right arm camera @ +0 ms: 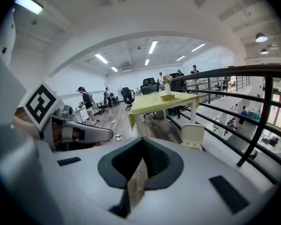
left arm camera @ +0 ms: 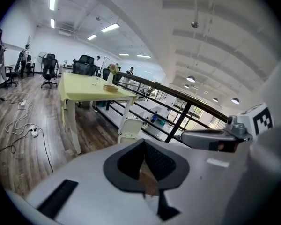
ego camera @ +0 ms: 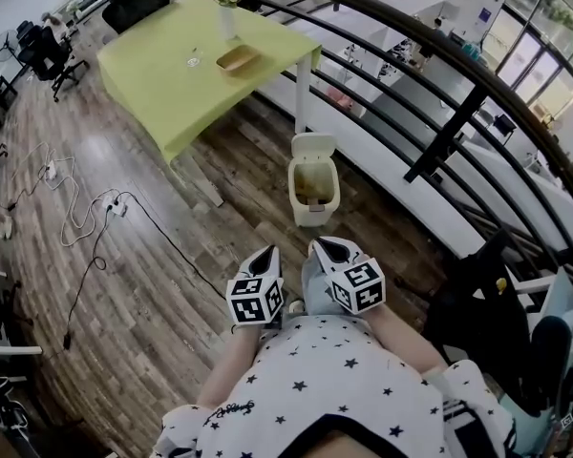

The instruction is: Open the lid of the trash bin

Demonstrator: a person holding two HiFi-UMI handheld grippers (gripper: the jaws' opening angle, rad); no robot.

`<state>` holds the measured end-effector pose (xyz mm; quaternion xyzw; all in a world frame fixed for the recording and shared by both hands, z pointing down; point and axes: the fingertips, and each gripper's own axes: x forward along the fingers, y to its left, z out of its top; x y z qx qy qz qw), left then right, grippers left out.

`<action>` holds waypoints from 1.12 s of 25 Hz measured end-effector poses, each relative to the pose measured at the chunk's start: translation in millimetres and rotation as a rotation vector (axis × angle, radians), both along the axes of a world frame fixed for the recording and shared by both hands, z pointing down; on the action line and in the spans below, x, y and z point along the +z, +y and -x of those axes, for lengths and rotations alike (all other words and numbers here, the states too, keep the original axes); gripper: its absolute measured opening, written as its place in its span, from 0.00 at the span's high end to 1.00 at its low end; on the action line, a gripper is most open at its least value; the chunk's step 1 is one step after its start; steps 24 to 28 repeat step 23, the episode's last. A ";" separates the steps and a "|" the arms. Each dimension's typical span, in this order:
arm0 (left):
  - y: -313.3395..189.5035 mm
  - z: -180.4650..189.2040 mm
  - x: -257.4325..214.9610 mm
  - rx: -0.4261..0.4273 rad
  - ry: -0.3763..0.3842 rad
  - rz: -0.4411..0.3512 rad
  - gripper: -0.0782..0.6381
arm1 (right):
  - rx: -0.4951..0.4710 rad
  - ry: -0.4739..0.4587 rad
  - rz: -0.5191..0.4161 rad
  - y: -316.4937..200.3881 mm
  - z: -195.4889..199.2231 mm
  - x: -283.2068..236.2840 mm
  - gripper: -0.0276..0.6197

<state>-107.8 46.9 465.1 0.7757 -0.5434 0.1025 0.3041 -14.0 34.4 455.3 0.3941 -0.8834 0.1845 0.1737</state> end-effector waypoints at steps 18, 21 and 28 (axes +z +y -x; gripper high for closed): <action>-6.1 -0.9 2.5 -0.001 0.010 0.011 0.87 | -0.015 0.000 0.013 -1.6 1.1 0.3 0.97; -7.7 -0.4 3.8 -0.002 0.011 0.013 0.87 | -0.017 0.000 0.013 -2.5 1.0 1.3 0.97; -8.8 -0.8 4.8 -0.002 0.011 0.013 0.87 | -0.018 -0.001 0.015 -3.1 0.6 2.6 0.97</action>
